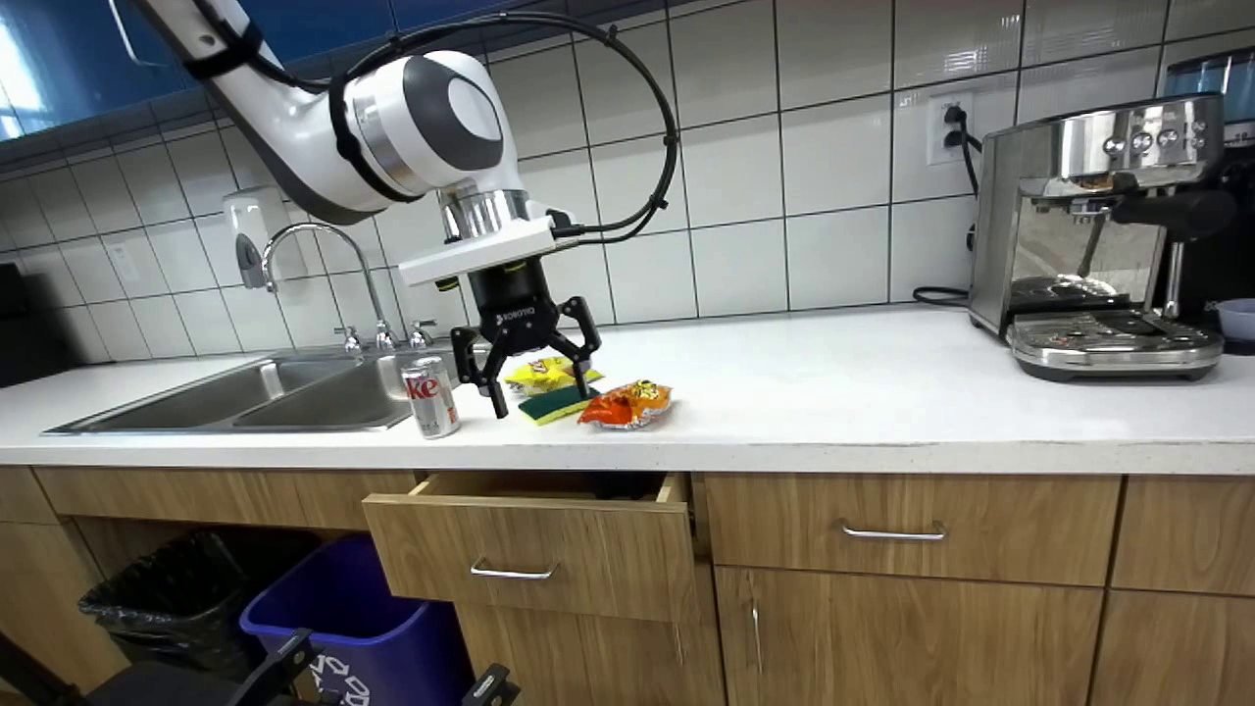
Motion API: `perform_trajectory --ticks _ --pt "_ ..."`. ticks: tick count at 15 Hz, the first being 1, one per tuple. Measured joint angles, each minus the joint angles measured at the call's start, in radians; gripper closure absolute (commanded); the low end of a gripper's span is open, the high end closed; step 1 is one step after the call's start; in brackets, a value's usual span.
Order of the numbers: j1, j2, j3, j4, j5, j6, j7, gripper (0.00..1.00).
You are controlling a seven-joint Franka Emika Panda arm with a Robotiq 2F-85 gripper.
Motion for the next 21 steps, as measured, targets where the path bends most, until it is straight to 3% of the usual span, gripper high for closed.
perform_trajectory --ticks 3,9,21 --pt "0.0 0.006 0.0 0.0 0.01 0.001 0.001 0.0" --pt "0.002 0.072 0.017 0.0 0.146 0.044 0.037 0.0" --pt "0.049 0.196 0.046 -0.028 0.185 0.313 0.164 0.0"
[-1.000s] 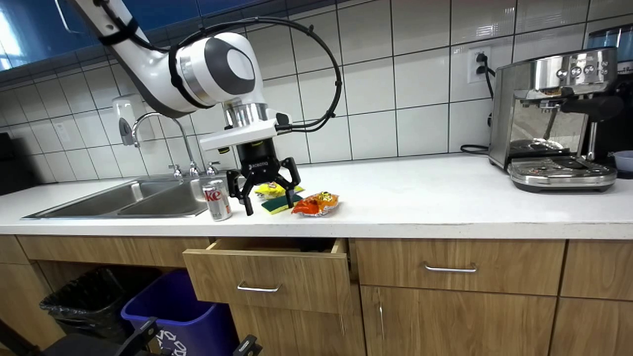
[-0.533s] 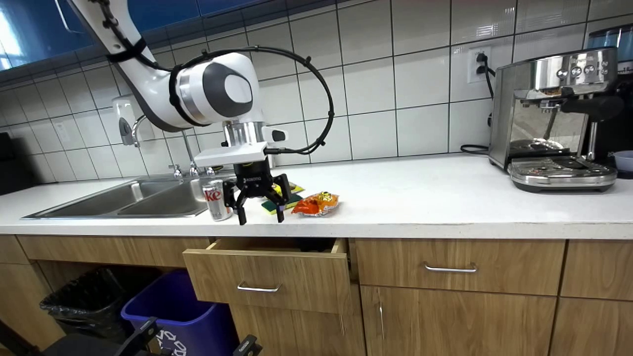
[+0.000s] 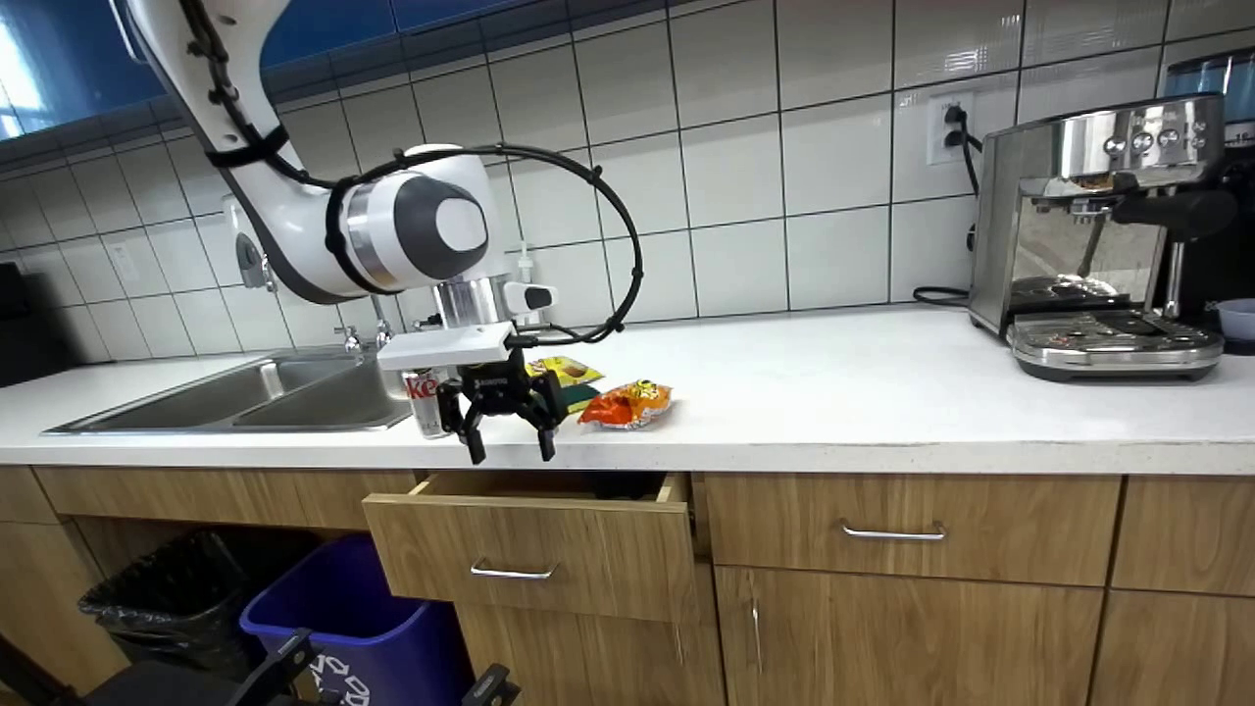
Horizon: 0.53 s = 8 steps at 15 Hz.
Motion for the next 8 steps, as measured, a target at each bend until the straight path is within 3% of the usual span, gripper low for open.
perform_trajectory --ticks 8 --pt "0.013 0.084 0.01 -0.005 -0.015 0.14 0.0 0.0"
